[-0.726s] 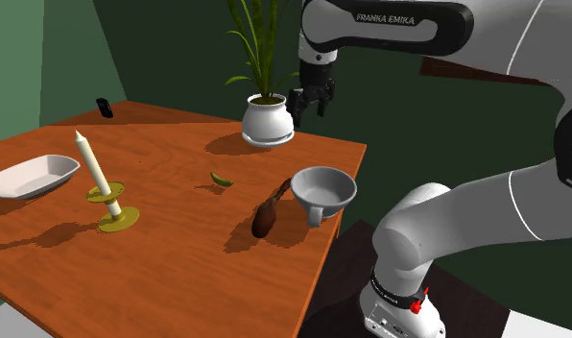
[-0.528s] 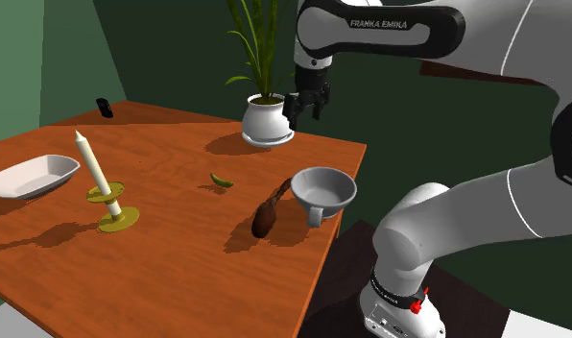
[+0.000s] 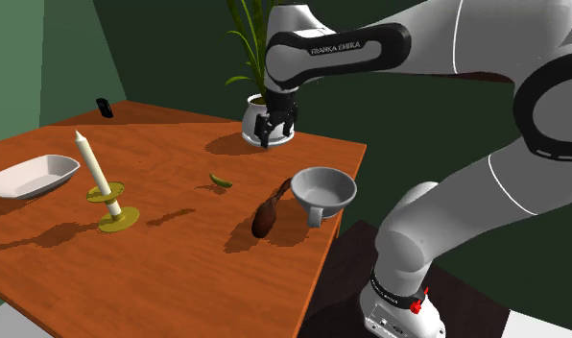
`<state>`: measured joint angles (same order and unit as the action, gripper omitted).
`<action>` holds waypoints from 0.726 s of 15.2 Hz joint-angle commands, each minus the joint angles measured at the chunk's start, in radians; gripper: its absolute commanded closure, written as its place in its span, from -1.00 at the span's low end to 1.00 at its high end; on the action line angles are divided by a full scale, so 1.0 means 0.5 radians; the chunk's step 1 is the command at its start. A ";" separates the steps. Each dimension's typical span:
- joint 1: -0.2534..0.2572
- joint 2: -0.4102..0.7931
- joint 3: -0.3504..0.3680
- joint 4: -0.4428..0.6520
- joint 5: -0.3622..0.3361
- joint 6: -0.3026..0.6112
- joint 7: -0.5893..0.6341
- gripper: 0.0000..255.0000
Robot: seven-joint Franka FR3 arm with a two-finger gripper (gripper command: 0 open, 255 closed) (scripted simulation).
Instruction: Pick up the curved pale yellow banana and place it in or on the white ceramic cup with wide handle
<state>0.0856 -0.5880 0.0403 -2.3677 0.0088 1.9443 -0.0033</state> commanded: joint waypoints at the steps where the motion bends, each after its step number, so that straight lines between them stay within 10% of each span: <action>1: 0.036 0.106 0.026 -0.004 0.028 0.129 -0.007 -1.00; 11: 0.185 0.690 0.142 0.126 0.128 0.661 -0.089 -1.00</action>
<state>0.1720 -0.2745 0.1073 -2.3133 0.0687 2.2466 -0.0401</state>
